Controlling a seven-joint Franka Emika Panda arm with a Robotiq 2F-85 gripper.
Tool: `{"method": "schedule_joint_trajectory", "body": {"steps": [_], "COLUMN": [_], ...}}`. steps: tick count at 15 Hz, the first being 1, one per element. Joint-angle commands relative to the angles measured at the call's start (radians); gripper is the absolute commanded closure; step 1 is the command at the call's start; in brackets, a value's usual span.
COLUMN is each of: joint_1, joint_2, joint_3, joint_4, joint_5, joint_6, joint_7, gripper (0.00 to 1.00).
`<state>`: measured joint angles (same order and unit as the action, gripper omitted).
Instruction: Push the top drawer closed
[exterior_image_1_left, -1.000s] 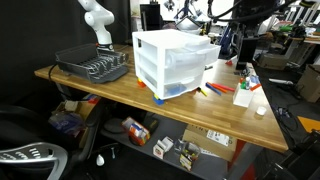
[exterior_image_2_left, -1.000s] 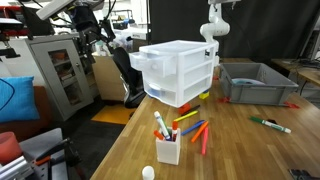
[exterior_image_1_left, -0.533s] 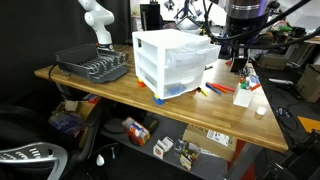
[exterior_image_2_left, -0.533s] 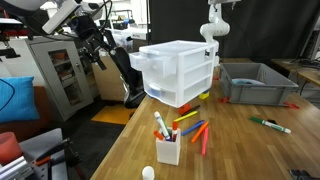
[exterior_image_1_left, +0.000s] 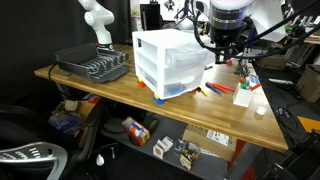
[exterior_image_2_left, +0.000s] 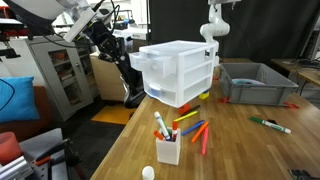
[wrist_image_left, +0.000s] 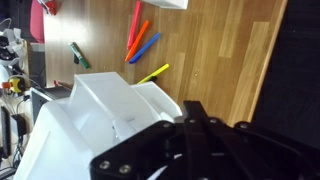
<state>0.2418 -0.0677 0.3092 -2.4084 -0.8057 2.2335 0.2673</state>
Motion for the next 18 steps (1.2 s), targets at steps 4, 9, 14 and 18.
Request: {"method": "schedule_joint_trajectory", "body": {"steps": [4,9,14,18], "joint_1": [0.002,0.002,0.004,0.005], "joint_2": [0.091,0.13,0.17,0.188], "joint_3": [-0.033,-0.052,-0.065,-0.069], "joint_4": [0.073,0.113,0.154,0.179], "joint_5": [-0.101,-0.126,-0.141,-0.139], "joint_6": [0.032,0.047,0.063,0.063], "joint_7": [0.026,0.023,0.017,0.011], "gripper": [1.0,1.0,1.0,1.0]}}
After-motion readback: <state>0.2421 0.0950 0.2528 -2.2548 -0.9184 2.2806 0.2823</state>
